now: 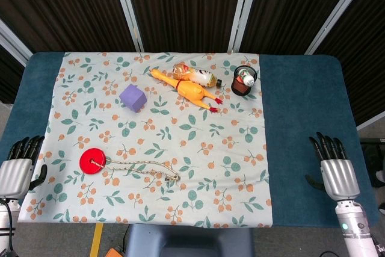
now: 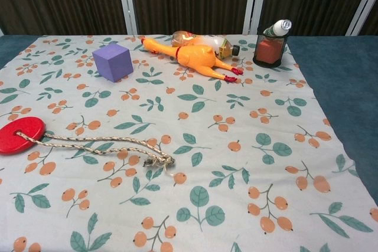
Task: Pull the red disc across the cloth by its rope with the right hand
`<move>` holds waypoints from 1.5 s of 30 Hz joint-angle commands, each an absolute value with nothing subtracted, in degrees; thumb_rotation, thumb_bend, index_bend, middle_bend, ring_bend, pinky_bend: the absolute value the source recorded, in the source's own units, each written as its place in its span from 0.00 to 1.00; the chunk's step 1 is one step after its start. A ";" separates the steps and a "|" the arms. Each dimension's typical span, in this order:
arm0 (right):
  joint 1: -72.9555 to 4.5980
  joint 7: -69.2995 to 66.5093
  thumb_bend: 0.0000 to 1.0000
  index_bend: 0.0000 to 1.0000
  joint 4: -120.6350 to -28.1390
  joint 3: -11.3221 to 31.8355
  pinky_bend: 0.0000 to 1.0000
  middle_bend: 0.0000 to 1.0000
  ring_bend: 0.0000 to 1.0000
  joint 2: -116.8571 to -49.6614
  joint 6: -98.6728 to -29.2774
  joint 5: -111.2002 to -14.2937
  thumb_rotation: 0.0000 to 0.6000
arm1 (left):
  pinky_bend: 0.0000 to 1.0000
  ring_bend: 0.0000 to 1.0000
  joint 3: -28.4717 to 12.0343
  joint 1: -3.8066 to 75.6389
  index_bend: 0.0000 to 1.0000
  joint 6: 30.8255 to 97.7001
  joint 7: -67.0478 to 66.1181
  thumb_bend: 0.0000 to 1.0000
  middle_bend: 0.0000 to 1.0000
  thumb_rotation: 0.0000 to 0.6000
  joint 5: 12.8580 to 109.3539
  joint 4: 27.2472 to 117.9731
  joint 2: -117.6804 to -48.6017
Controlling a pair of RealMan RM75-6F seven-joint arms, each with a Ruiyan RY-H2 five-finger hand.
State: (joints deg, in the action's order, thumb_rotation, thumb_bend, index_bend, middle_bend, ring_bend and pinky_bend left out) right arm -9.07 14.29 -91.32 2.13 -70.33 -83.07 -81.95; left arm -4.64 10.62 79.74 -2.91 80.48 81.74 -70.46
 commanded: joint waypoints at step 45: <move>-53.77 44.28 0.30 0.06 -94.10 10.10 0.00 0.00 0.00 -97.86 -41.68 -50.37 1.00 | 0.09 0.00 -4.49 8.09 0.00 79.88 -1.13 0.53 0.05 1.00 78.18 79.83 -69.22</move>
